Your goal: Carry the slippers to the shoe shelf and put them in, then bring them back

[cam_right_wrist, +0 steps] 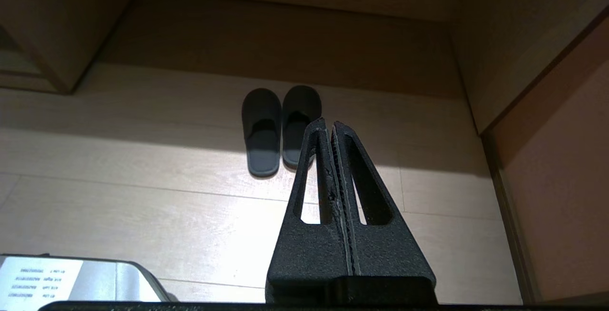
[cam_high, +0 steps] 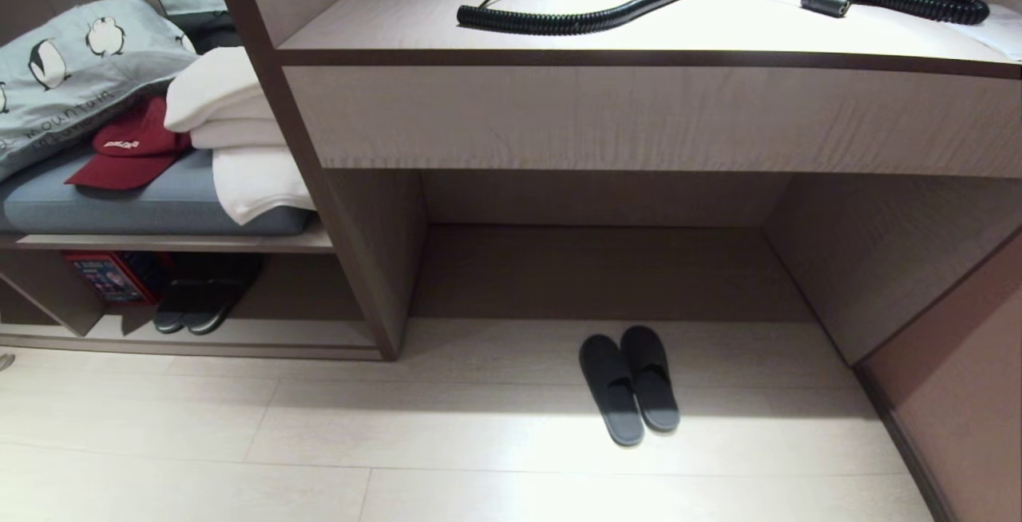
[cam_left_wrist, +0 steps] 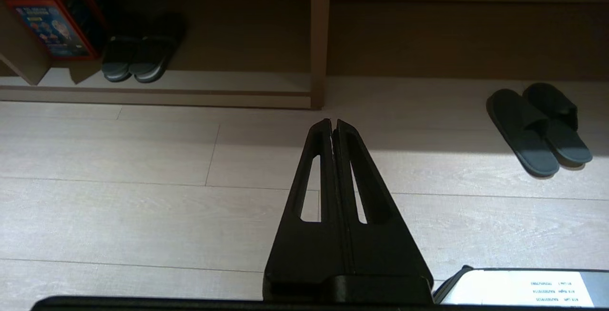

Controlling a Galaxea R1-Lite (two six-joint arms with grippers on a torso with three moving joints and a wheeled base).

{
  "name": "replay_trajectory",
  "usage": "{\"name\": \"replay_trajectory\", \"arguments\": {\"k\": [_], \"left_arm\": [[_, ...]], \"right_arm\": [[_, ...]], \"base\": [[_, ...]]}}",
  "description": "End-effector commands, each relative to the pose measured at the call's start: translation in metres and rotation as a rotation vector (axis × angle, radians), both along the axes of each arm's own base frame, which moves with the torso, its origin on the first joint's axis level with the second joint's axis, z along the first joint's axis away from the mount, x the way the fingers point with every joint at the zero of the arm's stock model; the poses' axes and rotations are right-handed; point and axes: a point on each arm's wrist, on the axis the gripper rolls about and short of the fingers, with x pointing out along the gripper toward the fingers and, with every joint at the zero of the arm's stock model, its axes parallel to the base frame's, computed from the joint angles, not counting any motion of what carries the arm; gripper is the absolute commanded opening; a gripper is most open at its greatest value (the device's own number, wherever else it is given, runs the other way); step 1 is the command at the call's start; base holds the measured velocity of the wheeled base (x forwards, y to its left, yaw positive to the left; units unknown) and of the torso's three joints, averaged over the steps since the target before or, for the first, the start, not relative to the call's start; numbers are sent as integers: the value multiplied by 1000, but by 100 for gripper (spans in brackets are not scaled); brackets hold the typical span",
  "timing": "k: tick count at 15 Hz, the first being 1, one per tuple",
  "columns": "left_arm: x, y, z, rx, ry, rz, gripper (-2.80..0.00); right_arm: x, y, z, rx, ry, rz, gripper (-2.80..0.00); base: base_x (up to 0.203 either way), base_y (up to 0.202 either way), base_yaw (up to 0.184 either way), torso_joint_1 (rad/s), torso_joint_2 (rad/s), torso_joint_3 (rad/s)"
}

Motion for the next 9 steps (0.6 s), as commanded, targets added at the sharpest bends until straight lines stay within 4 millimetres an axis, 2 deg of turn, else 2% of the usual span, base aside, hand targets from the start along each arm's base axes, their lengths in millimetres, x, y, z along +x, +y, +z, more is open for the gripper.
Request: {"name": "replay_trajectory", "arguments": {"k": [1,9], "left_arm": [[0,0,0,0,2,0,-280],[0,0,0,0,2,0,-280]], "right_arm": [[0,0,0,-1,0,1,-280],[0,0,0,-1,0,-1,-280]], "base": [[0,0,0,2,5,207],[0,0,0,2,3,200]]}}
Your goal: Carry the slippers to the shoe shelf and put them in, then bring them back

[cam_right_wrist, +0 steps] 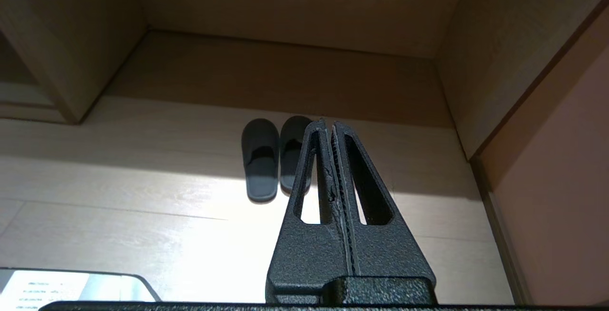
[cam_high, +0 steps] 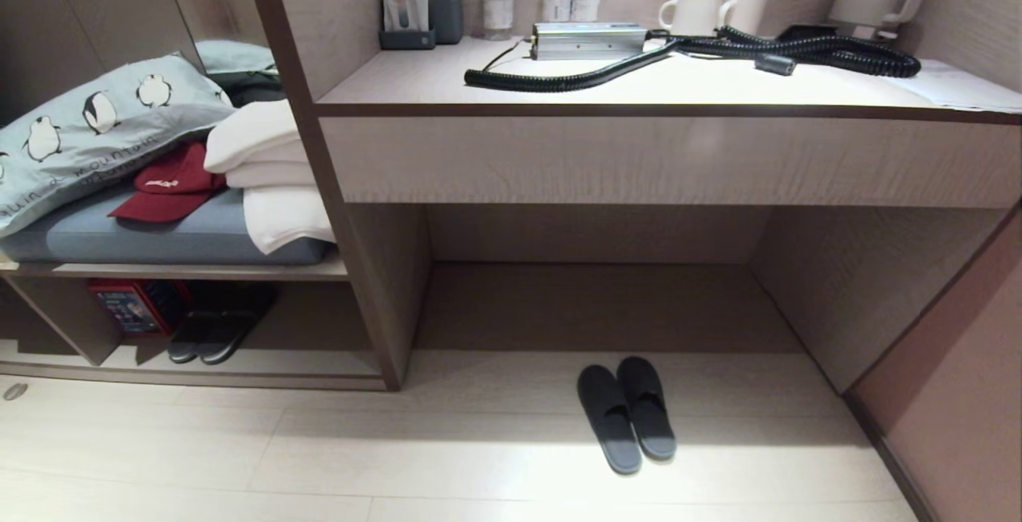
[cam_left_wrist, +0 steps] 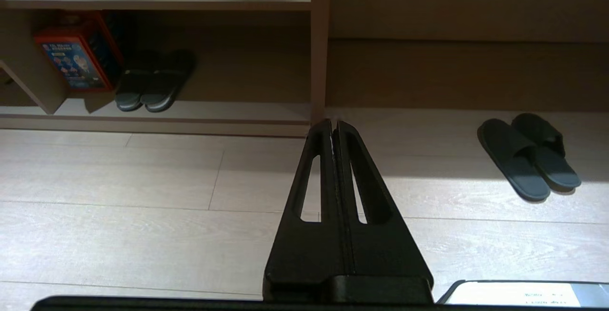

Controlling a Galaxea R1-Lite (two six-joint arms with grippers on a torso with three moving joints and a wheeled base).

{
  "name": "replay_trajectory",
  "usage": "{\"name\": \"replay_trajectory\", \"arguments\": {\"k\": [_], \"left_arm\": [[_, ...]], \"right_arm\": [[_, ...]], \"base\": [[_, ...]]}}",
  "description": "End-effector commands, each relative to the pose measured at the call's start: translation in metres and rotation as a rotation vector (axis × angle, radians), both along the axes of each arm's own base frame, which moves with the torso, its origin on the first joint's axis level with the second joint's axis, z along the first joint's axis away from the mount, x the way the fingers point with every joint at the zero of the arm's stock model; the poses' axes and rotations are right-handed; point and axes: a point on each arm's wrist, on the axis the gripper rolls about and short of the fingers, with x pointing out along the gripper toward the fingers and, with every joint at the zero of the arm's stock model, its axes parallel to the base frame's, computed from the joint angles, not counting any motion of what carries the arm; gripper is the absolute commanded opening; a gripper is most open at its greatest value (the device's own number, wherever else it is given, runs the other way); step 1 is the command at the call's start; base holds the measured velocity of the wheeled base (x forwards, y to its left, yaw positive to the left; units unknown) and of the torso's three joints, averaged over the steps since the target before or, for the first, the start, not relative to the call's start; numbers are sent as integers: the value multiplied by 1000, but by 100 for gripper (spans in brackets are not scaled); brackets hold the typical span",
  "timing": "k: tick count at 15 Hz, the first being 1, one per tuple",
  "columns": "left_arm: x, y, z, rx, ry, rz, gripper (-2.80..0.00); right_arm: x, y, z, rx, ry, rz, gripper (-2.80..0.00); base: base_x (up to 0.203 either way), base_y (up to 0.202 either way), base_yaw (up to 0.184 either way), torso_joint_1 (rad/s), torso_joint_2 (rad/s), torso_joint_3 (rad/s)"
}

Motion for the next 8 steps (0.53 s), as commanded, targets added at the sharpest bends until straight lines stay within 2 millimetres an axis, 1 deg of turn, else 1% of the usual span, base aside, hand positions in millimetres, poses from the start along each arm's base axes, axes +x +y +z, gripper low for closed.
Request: {"name": "replay_trajectory", "arguments": {"k": [1,8], "left_arm": [[0,0,0,-1,2,1,-280],[0,0,0,-1,2,1,-280]], "right_arm": [[0,0,0,-1,0,0,-280],[0,0,0,-1,0,0,-280]], "base": [[0,0,0,2,2,203],[0,0,0,3,2,206]]}}
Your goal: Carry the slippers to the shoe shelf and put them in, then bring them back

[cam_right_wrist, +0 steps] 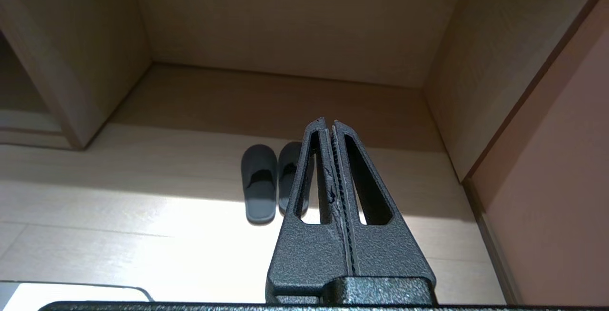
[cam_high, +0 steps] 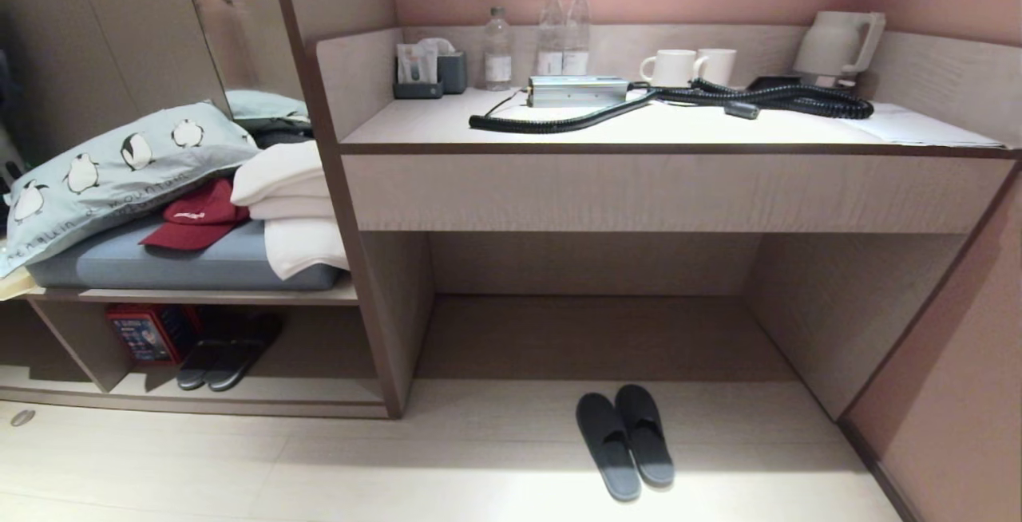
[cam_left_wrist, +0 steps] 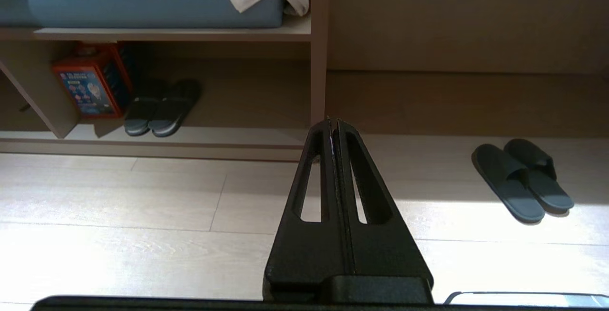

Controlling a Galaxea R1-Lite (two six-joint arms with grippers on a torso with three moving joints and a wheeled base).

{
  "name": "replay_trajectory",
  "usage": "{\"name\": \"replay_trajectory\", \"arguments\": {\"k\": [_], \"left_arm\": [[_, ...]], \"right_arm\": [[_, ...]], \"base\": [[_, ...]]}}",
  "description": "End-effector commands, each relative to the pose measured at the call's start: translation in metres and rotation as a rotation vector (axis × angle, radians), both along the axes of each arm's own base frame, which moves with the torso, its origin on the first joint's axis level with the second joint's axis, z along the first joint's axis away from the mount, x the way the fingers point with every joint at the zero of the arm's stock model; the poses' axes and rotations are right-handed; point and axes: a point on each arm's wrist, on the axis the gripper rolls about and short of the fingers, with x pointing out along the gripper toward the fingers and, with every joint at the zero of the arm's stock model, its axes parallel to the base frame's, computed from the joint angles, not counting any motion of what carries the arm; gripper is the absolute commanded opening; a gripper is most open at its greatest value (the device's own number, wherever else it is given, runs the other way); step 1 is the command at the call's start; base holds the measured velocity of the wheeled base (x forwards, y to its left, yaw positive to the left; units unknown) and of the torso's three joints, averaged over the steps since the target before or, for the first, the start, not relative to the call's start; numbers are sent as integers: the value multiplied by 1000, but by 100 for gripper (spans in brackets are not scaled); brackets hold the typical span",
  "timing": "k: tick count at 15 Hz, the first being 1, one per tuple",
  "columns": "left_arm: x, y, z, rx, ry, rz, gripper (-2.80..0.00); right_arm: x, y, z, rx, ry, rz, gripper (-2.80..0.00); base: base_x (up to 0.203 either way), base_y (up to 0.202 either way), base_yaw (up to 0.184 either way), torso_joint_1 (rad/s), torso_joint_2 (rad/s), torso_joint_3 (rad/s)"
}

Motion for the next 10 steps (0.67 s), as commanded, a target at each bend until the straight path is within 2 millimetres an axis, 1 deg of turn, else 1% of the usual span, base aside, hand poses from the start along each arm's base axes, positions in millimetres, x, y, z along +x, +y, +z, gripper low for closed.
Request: {"name": "replay_trajectory", "arguments": {"k": [1,5,10], "left_arm": [[0,0,0,3,2,0,-280],[0,0,0,9,1,0,-280],[0,0,0,3,1,0,-280]], "right_arm": [[0,0,0,1,0,0,-280],[0,0,0,-1,0,2,-280],[0,0,0,1,0,0,-280]], "base": [[0,0,0,2,2,201],[0,0,0,2,5,72],[0,0,0,0,0,0]]}}
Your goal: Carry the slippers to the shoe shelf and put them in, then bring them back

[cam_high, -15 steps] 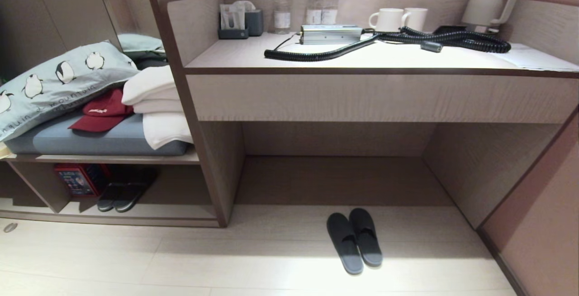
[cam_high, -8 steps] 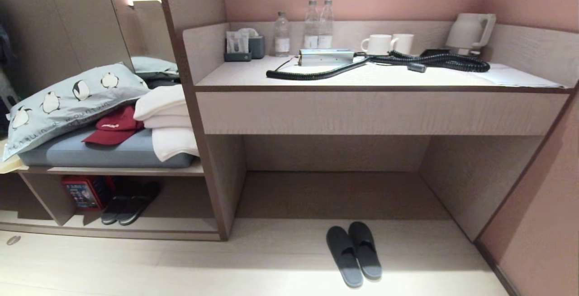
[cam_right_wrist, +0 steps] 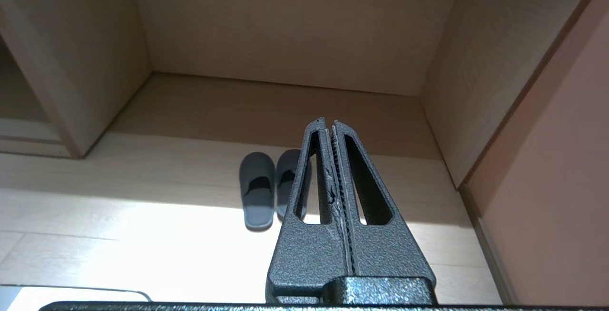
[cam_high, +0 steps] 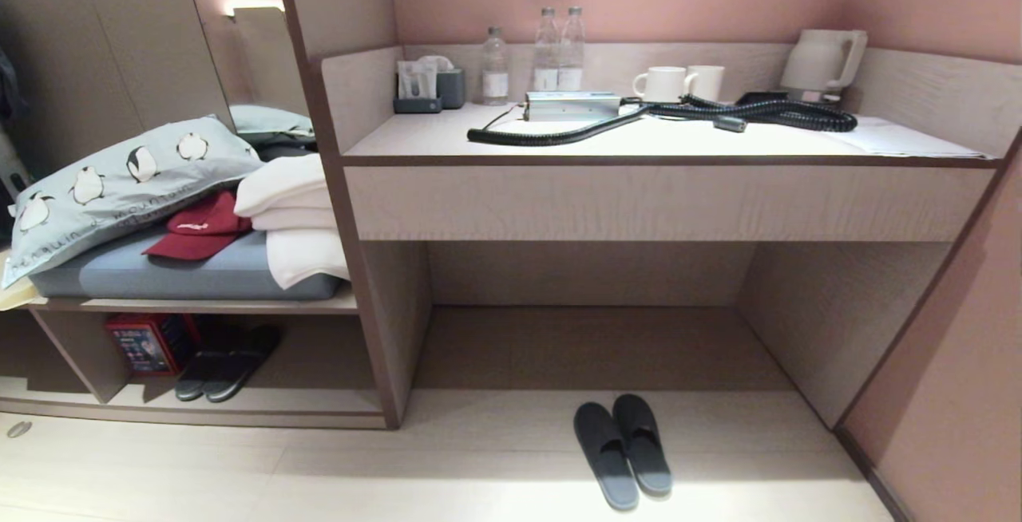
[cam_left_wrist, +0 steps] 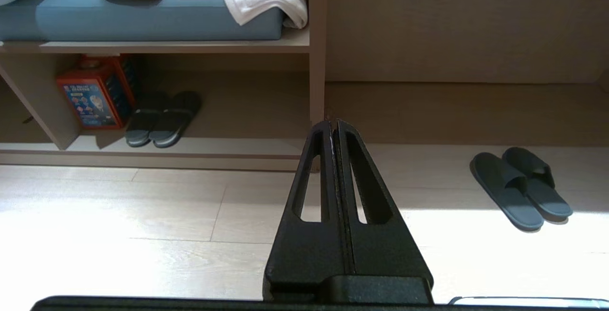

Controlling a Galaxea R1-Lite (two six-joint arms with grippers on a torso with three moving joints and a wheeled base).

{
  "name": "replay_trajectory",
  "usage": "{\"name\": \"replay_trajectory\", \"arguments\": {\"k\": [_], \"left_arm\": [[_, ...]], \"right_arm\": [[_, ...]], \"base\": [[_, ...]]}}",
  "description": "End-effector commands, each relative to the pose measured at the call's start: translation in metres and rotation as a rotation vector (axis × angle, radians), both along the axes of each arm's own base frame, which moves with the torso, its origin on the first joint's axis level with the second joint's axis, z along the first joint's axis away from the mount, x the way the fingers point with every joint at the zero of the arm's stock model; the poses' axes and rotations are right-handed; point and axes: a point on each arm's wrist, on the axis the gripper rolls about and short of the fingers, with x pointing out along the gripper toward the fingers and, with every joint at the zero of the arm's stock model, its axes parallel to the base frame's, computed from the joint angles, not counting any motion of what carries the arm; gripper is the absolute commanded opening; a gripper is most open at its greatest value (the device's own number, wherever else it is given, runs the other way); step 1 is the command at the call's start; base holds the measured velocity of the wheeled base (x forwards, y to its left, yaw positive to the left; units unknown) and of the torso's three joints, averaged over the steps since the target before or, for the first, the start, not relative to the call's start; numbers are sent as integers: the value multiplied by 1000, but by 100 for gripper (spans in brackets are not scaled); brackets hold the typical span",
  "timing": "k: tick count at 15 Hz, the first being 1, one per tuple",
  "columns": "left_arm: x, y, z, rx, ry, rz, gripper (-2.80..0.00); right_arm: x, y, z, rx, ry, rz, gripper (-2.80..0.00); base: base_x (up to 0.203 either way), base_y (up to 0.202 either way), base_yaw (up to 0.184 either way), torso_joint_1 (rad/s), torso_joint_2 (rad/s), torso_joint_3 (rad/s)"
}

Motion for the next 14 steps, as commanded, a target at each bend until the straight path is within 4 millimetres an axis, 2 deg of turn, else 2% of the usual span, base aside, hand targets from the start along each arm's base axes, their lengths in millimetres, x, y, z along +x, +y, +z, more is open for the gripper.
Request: {"name": "replay_trajectory", "arguments": {"k": [1,3,14], "left_arm": [[0,0,-1,-3,3,0,-280],[0,0,-1,-3,3,0,-280],[0,0,-1,-5,3,0,-280]], "right_arm": [[0,0,0,0,0,0,-280],[0,0,0,0,0,0,-280],[0,0,0,0,0,0,-280]], "base": [[0,0,0,0,0,0],[-1,89,-3,3,4,7],[0,195,-3,3,2,3]]}}
